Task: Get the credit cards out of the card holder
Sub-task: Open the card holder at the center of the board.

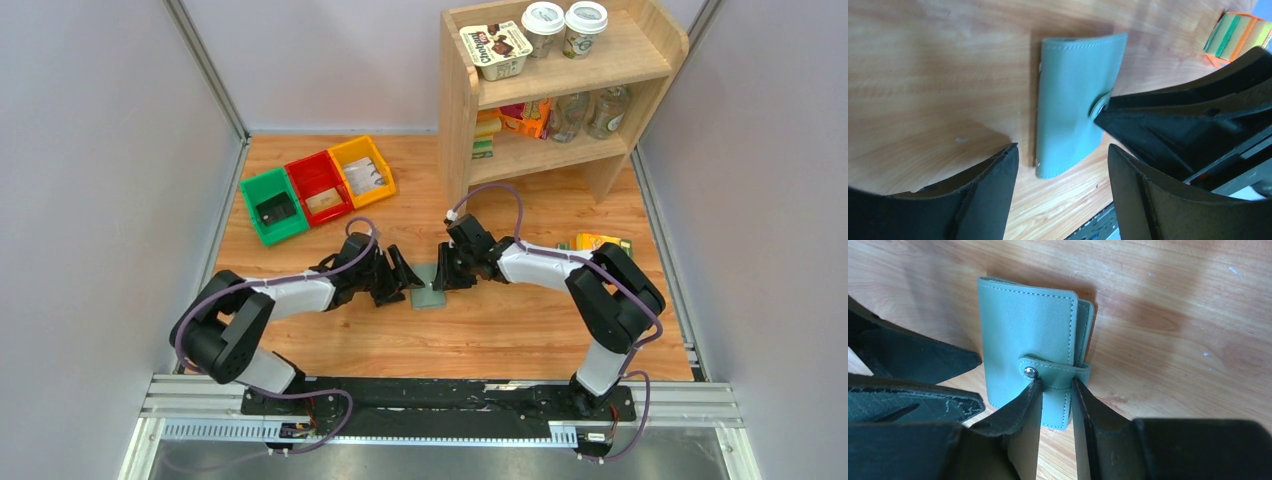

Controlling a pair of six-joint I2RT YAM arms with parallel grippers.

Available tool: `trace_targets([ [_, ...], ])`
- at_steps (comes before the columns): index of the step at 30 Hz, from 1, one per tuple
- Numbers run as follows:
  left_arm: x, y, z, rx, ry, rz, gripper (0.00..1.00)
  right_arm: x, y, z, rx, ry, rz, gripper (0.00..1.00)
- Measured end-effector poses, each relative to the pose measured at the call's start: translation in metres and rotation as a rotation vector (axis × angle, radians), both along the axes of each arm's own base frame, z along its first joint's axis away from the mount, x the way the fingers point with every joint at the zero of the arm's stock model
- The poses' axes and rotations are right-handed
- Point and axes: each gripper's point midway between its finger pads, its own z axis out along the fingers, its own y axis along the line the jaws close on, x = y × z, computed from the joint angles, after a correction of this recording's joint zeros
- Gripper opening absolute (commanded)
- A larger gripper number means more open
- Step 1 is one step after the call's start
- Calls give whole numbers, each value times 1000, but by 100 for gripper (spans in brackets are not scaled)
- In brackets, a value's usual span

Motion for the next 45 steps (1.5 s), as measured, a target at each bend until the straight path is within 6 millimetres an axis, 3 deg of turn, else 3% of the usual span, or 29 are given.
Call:
trace_targets([
  [7,18,-12,-4,-5,-15,-4,61,0,0,0,24,7,-4,30],
  [16,22,-12,-8,11,-47,-28,50,0,0,0,37,3,-5,30],
  [28,21,-4,-17,24,-118,-44,9,0,-1,1,38,2,-7,30],
  [32,21,-3,-17,16,-134,-41,0,0,-2,2,22,4,-10,33],
  [37,16,-5,-16,1,-148,-45,0,-9,-8,4,-57,8,-20,40],
  [45,4,-4,-14,42,-163,-29,0,-15,-22,20,-248,-23,-44,38],
])
